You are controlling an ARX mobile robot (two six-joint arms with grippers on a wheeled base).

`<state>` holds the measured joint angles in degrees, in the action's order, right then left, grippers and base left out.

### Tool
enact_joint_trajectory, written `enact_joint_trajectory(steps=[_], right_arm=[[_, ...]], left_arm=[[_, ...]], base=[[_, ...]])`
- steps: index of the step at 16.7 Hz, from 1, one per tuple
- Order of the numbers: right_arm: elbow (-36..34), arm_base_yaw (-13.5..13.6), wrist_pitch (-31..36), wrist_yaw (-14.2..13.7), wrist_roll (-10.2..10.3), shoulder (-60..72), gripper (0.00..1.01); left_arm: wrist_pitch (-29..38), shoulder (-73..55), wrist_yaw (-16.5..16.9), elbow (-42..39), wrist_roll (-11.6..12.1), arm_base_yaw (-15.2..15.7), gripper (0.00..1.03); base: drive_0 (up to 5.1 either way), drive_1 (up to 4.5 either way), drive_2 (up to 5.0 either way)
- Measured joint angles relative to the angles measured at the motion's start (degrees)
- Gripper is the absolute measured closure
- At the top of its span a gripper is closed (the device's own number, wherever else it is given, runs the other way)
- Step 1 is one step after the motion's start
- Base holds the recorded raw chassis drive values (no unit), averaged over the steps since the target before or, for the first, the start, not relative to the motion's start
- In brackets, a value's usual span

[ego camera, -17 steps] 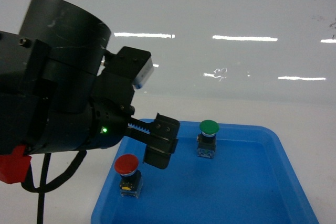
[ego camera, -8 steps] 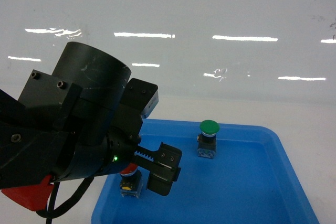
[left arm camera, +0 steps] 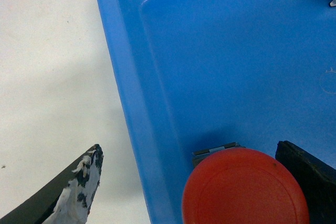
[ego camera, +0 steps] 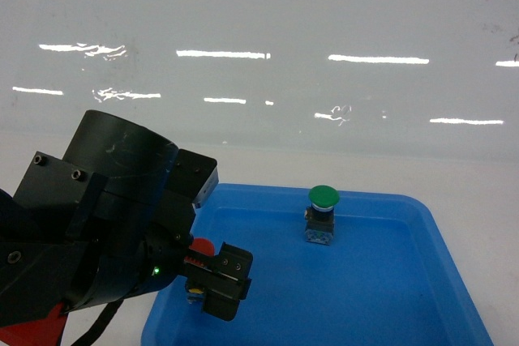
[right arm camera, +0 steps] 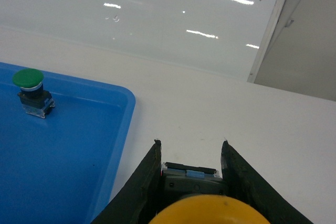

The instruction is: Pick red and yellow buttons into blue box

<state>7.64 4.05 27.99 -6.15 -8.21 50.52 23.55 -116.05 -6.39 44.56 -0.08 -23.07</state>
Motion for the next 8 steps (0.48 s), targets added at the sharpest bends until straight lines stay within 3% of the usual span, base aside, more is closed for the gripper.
enact_joint_trajectory(steps=[4,6,8], right_arm=[[0.0,0.0,0.0,-0.02,0.0,0.0,0.71],[0.0,0.0,0.0,-0.02,0.0,0.0,0.71],[0.0,0.0,0.0,0.0,-0.02,0.0,0.71]], left_arm=[[1.07,-0.09,0.72,-0.39,-1.11,-0.13,0.05],[1.36,-0.11,0.72,-0.81,-1.22,-0.48,0.25],[1.62,-0.11,0.42,-1.33,-1.25,-1.16,0.52]], base=[[0.0,0.0,0.0],[0.0,0.0,0.0],[0.0,0.0,0.0]])
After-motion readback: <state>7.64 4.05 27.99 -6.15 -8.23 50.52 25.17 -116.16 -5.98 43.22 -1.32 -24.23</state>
